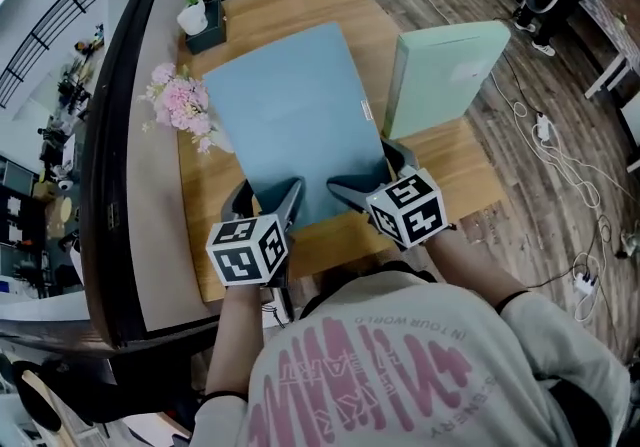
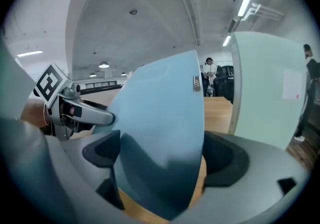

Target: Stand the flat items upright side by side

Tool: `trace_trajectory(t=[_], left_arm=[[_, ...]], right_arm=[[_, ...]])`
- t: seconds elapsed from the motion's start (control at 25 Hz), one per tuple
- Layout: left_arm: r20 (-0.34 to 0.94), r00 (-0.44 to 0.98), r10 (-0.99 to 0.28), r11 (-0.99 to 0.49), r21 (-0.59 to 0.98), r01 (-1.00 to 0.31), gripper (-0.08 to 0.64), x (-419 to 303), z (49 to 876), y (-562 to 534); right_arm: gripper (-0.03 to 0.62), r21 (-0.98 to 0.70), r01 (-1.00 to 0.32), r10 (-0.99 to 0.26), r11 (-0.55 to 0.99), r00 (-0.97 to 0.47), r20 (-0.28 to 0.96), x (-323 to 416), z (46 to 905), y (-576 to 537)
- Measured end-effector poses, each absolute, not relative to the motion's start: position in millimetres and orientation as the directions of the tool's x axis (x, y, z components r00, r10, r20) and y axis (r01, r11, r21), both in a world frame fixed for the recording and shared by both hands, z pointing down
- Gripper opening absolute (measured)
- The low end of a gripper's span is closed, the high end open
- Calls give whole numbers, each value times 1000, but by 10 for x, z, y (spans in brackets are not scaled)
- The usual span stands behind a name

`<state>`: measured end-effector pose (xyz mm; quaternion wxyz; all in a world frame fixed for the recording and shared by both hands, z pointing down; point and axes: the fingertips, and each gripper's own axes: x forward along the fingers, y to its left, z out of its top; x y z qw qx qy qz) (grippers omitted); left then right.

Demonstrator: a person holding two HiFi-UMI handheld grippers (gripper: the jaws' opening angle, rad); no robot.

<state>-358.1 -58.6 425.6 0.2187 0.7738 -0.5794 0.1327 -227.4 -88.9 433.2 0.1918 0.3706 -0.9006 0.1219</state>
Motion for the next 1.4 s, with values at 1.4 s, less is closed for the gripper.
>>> trace_trajectory(t=[1.4], left_arm=[[140, 235, -962, -262, -229, -937, 411, -491, 3571, -310]], right_arm=[[518, 318, -686, -748, 655, -648, 144, 788, 3781, -636]])
